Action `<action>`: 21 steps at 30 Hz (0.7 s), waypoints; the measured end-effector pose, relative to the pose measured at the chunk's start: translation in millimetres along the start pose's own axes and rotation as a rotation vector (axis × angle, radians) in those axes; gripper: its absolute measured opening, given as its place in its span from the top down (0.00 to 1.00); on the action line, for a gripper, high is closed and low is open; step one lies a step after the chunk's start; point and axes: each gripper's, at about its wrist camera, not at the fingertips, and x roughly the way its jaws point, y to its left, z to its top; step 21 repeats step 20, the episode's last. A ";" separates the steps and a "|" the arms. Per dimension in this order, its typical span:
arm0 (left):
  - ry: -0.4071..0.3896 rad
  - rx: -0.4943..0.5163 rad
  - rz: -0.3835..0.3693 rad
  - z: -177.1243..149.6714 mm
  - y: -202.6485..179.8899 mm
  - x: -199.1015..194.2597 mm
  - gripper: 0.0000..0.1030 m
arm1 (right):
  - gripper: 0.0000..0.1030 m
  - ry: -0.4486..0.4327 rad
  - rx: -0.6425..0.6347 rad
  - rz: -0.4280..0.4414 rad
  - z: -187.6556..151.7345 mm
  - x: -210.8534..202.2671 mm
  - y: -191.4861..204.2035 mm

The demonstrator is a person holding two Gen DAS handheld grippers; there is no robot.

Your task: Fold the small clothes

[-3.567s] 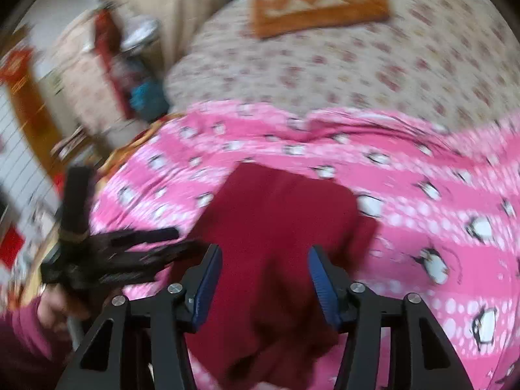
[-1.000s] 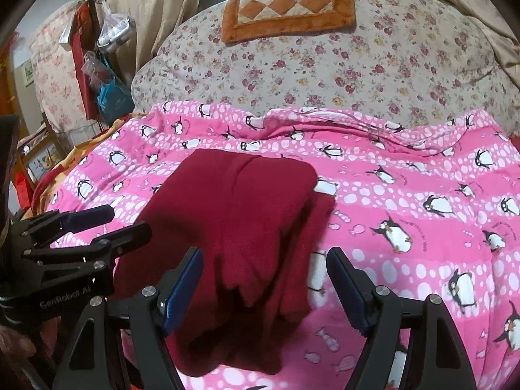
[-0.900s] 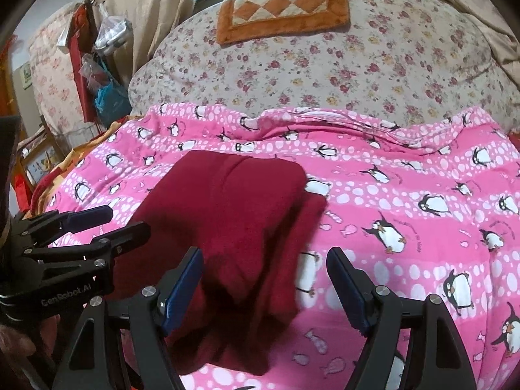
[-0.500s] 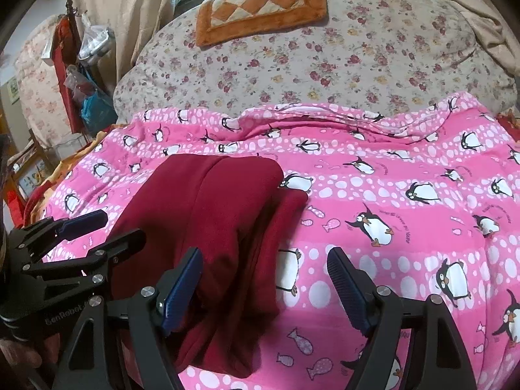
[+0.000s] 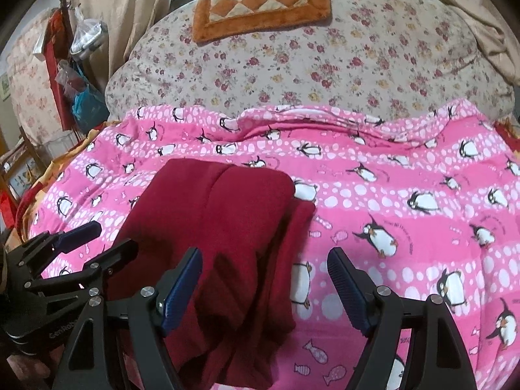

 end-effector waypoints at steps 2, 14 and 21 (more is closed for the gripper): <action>0.000 -0.006 -0.004 0.7 2.3 0.2 0.38 | 0.25 0.005 -0.006 -0.002 1.7 0.9 2.5; -0.032 -0.024 -0.009 -0.1 8.5 -1.9 0.38 | 0.25 0.020 -0.035 0.000 1.1 5.2 15.0; -0.029 -0.034 -0.004 3.3 17.4 3.2 0.38 | 0.25 0.025 -0.031 -0.003 0.4 6.7 15.4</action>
